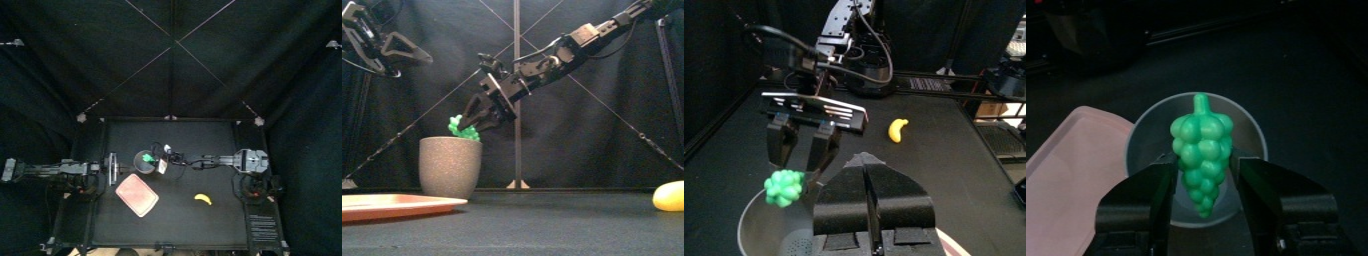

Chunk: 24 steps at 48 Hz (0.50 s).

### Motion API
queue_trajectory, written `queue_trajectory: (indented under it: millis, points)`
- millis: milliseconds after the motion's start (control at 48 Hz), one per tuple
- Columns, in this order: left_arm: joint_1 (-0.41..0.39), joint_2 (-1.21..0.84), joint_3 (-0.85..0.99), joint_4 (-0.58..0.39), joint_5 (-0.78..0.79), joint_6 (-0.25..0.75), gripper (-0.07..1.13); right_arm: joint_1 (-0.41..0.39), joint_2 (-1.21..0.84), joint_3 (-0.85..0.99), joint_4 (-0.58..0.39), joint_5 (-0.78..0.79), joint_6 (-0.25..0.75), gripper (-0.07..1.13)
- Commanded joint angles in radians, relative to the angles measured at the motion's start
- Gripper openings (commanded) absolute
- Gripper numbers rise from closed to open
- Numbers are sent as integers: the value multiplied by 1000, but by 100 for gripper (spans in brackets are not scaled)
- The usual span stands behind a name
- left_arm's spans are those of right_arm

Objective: Pick the green grapes then place it in the grey bowl
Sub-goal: Drop green grapes in the grey bowl and return to neutral

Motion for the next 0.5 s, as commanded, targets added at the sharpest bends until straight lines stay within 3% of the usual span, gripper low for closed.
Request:
queue_trajectory:
  millis: [21, 250, 500]
  points:
    - [2, 3, -17, -2, -9, 0, 17, 14, 0, -57, -5, 31, -6, 78]
    - [2, 3, -17, -2, -9, 0, 17, 31, 25, -94, -54, 69, 2, 98]
    - [2, 3, -18, -6, -9, -3, 17, 32, -18, -101, -66, 69, -3, 99]
